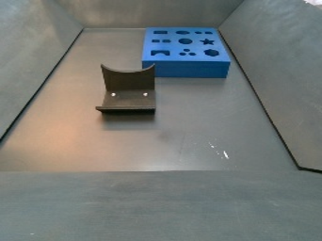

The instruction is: Insert the 3 prong object.

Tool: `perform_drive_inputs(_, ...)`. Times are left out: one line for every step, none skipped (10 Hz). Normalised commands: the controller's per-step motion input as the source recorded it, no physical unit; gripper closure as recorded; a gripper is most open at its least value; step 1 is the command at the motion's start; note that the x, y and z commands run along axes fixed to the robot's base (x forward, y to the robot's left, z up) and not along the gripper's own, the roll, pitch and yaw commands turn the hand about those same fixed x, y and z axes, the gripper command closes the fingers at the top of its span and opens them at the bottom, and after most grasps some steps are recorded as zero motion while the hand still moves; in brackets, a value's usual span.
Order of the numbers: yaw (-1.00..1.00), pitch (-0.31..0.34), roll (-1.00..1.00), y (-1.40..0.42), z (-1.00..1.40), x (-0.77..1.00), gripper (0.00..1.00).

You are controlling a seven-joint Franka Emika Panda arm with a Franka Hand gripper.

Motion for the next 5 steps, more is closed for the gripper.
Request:
perform_drive_inputs(0.00,0.000,-0.02,0.07,0.00,0.00,1.00)
perform_drive_inputs(0.00,0.000,0.14,0.03,-0.29,-0.01,1.00)
perform_drive_inputs(-0.93,-0.076,0.00,0.09,-0.65,-0.15,1.00)
perform_drive_inputs(-0.99,-0.053,0.00,0.10,-0.88,-0.21,1.00)
perform_drive_inputs(-0.83,-0.034,0.00,0.25,-0.98,-0.33,1.00)
